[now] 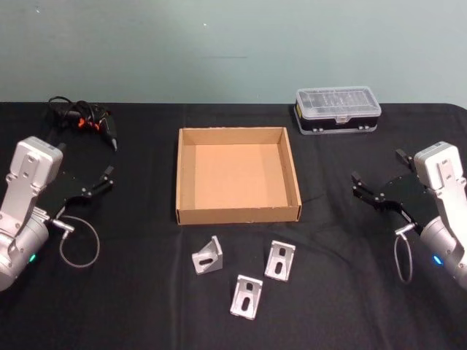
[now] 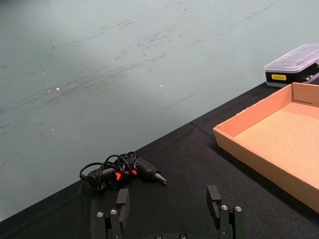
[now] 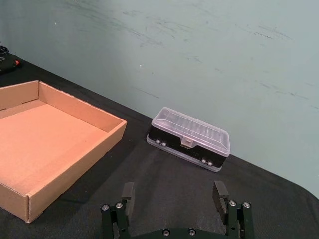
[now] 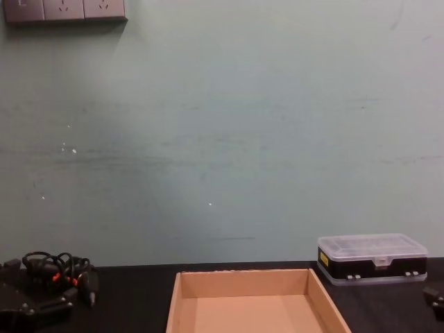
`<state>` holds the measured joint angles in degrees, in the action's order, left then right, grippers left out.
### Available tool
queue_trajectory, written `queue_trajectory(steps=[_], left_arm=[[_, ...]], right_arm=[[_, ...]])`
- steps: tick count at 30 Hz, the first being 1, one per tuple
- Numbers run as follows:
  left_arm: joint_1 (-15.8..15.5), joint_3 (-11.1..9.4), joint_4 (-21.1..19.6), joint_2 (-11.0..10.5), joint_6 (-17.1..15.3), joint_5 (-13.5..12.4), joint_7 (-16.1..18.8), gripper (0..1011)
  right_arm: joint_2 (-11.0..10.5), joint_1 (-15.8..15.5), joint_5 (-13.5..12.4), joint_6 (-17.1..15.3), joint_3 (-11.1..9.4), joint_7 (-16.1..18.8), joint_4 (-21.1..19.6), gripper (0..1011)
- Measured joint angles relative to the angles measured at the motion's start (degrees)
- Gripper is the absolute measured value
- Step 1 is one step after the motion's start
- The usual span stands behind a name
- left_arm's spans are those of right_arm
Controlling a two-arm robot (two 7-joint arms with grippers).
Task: Use one hand to pick up the angle iron from the table and place it into the box.
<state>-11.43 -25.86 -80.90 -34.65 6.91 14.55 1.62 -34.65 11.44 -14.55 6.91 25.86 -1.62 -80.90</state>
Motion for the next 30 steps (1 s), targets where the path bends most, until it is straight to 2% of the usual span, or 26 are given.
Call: queue_trajectory(steps=[11, 20, 24, 29, 30], left_arm=[[0.0, 0.0, 0.0, 0.0, 0.0, 0.0, 0.0, 1011], [0.0, 0.0, 0.0, 0.0, 0.0, 0.0, 0.0, 1011], [0.0, 0.0, 0.0, 0.0, 0.0, 0.0, 0.0, 1011], [0.0, 0.0, 0.0, 0.0, 0.0, 0.0, 0.0, 1011], [0.0, 0.0, 0.0, 0.0, 0.0, 0.0, 0.0, 1011]], right_arm=[[0.0, 0.0, 0.0, 0.0, 0.0, 0.0, 0.0, 1000], [0.6, -1.3, -0.6, 0.2, -1.8, 1.4, -1.3, 1000], [0.2, -2.3, -1.2, 0.1, -2.9, 2.2, -3.3, 1000], [-1.4, -4.8, -2.4, -0.5, -5.0, 4.1, -8.2, 1000], [-1.4, -4.8, -2.4, -0.5, -5.0, 4.1, -8.2, 1000]])
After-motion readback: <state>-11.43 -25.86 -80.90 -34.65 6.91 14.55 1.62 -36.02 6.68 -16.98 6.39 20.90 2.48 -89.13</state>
